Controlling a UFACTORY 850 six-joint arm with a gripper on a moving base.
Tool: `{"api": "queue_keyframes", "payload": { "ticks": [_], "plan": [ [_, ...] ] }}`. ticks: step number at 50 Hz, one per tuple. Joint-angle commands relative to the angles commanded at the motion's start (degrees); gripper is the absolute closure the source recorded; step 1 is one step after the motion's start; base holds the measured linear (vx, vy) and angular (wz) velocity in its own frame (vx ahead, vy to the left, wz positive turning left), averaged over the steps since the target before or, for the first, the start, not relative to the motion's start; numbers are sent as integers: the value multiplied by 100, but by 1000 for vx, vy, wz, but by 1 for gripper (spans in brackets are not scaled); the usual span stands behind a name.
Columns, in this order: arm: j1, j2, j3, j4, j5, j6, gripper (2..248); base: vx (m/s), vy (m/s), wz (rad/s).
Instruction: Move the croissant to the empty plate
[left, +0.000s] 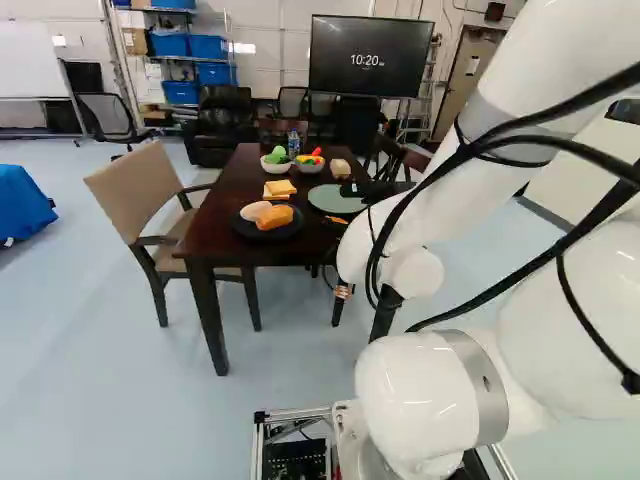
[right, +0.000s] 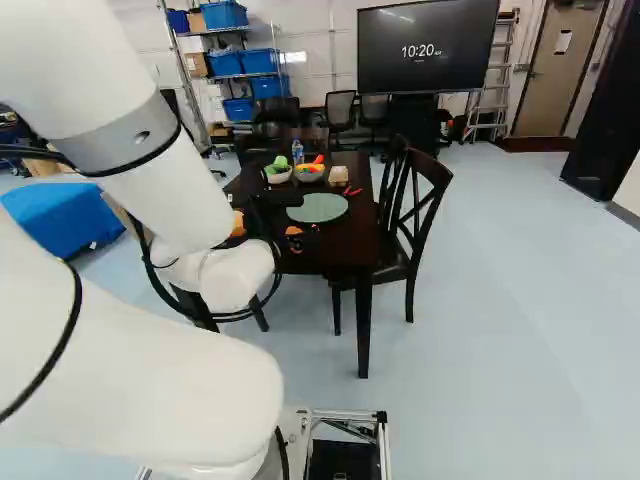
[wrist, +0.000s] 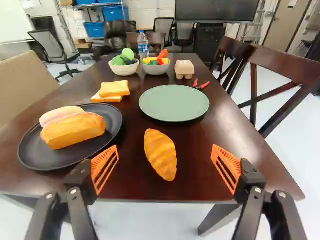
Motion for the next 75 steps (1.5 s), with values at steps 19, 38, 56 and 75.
{"api": "queue_keyframes", "payload": {
  "ticks": [19,38,56,75],
  "plan": [
    [0,0,0,0,0,0,3,37,0,-3],
    [0,0,-8,0,0,0,3,0,0,0],
    [7,-30,-266,29,-351,0,3,0,0,0],
    [79,-69,-581,29,-920,0,3,0,0,0]
  ]
}}
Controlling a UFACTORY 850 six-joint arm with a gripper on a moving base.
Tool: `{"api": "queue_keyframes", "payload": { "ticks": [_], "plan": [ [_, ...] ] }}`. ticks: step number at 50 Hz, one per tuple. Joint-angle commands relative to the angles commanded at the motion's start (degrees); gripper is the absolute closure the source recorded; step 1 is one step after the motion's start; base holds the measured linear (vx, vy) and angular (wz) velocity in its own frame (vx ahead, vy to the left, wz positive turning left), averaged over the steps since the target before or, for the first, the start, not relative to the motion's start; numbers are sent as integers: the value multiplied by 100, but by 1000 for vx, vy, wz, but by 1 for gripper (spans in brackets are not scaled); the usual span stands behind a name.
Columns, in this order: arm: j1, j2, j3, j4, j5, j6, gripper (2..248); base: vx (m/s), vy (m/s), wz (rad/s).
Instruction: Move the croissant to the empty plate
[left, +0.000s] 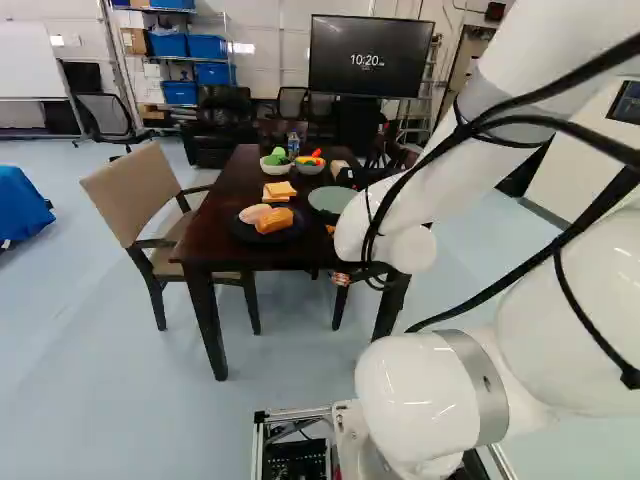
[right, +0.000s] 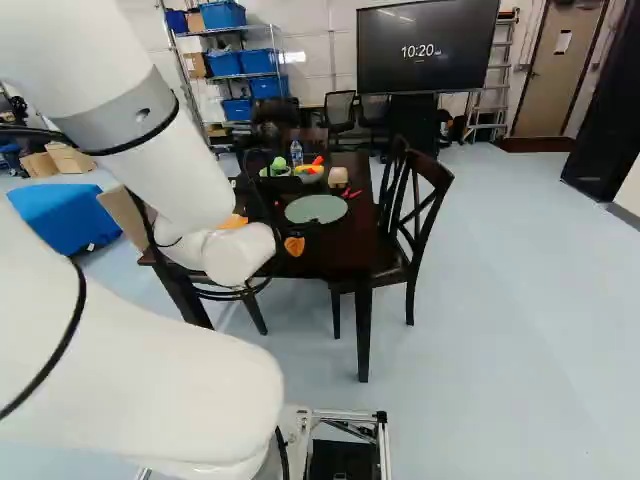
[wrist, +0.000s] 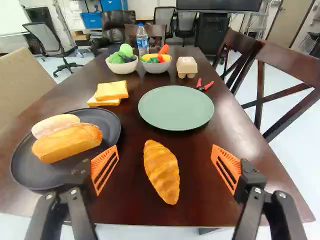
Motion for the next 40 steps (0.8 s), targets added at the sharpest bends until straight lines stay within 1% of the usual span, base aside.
{"api": "queue_keyframes", "payload": {
  "ticks": [14,40],
  "plan": [
    [62,13,-194,0,-533,0,3,0,0,0],
    [92,-68,-643,0,-1549,0,3,0,0,0]
  ]
}}
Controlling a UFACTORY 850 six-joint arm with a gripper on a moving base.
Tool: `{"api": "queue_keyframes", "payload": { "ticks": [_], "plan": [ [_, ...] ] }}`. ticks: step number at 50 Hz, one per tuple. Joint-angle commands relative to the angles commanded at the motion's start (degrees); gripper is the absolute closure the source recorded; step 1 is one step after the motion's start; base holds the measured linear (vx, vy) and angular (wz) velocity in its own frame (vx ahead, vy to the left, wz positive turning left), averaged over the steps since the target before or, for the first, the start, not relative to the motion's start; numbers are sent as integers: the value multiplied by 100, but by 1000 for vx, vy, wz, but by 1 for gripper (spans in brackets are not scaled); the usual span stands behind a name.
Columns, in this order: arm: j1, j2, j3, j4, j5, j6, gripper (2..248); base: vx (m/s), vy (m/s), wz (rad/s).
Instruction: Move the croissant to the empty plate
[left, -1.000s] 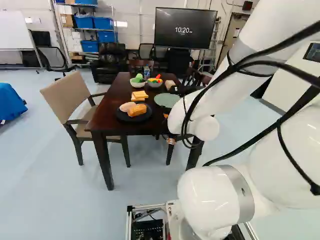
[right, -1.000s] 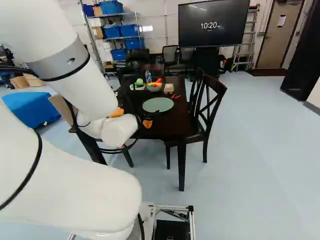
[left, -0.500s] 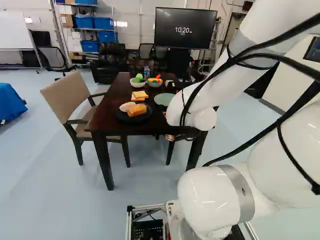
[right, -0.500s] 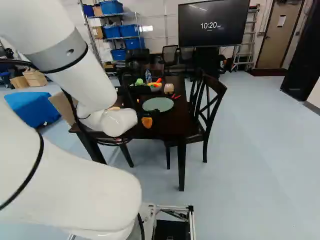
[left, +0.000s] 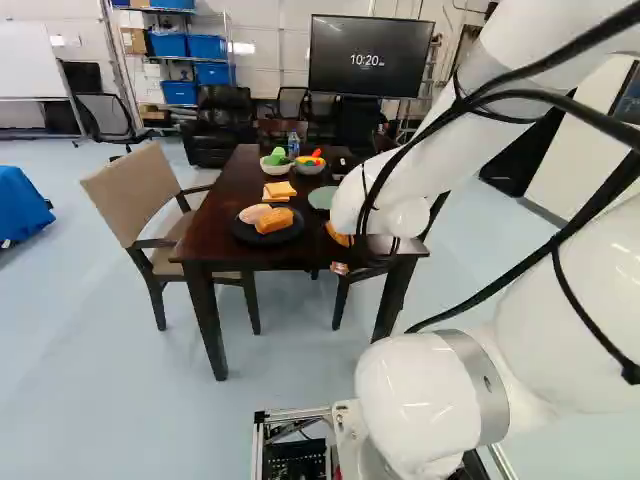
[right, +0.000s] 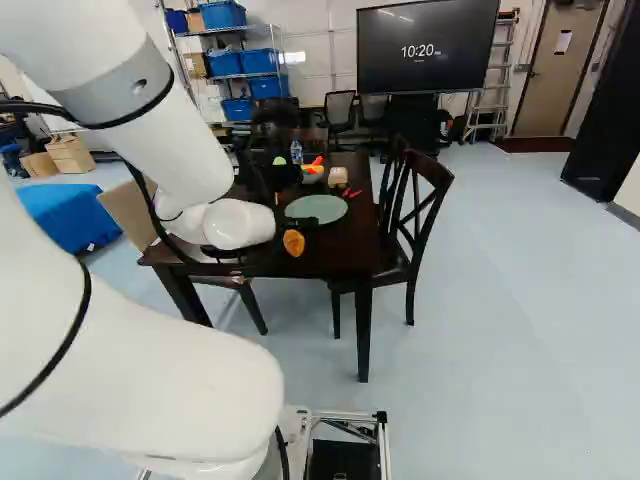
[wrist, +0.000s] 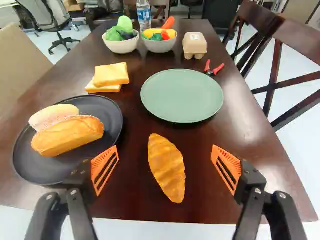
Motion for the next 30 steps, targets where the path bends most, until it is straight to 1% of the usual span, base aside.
{"api": "queue_keyframes", "payload": {
  "ticks": [30],
  "plan": [
    [53,-114,-539,0,-1176,0,3,0,0,0]
  ]
}}
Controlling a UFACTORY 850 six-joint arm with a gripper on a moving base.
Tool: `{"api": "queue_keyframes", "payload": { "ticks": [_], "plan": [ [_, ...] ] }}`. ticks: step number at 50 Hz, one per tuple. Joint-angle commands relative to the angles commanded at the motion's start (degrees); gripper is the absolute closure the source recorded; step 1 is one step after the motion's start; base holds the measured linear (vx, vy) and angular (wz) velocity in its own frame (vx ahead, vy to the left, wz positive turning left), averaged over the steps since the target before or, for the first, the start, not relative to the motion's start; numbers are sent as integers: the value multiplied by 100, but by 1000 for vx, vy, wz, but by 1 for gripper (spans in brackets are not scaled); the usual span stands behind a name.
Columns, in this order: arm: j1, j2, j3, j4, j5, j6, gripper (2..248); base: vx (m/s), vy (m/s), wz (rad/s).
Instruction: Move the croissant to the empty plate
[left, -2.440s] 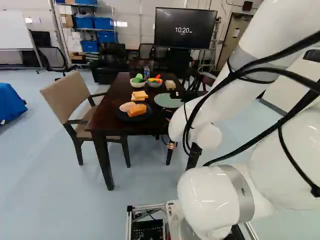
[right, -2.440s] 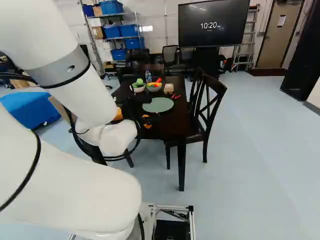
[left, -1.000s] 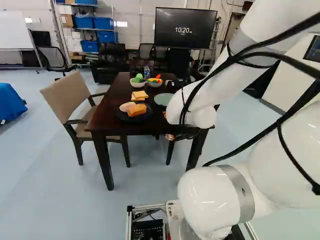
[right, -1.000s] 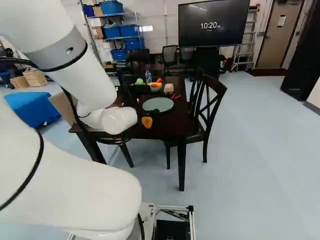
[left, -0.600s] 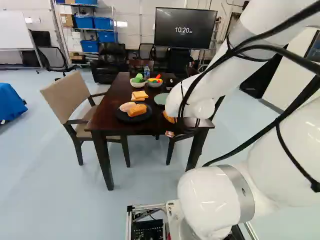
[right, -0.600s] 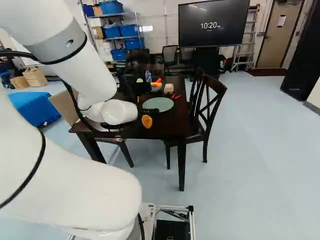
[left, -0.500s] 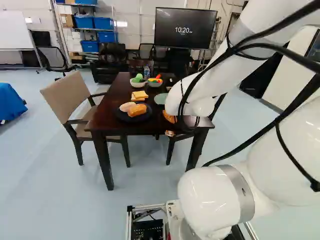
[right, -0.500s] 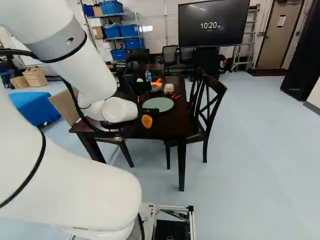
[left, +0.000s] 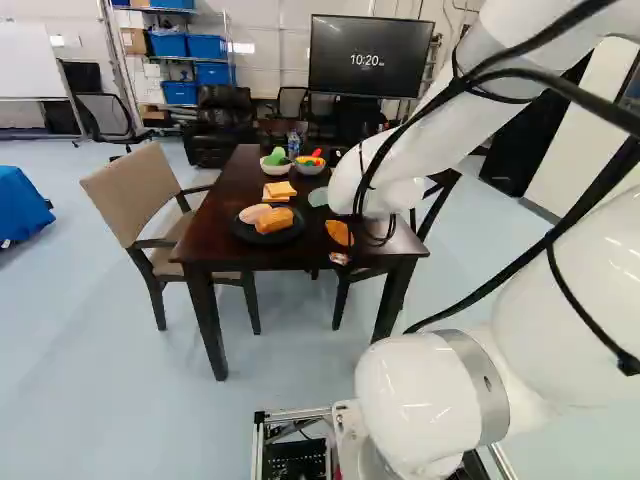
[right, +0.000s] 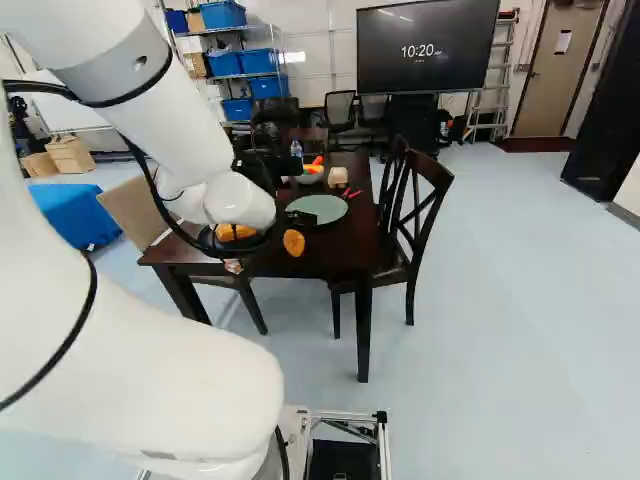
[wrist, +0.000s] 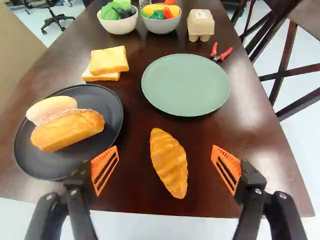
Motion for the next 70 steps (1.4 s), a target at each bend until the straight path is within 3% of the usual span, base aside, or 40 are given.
{"api": "queue_keyframes", "payload": {
  "ticks": [54,70],
  "plan": [
    [100,79,-742,0,-2100,0,3,0,0,0],
    [99,-266,-1045,0,-2454,0,3,0,0,0]
  ]
}}
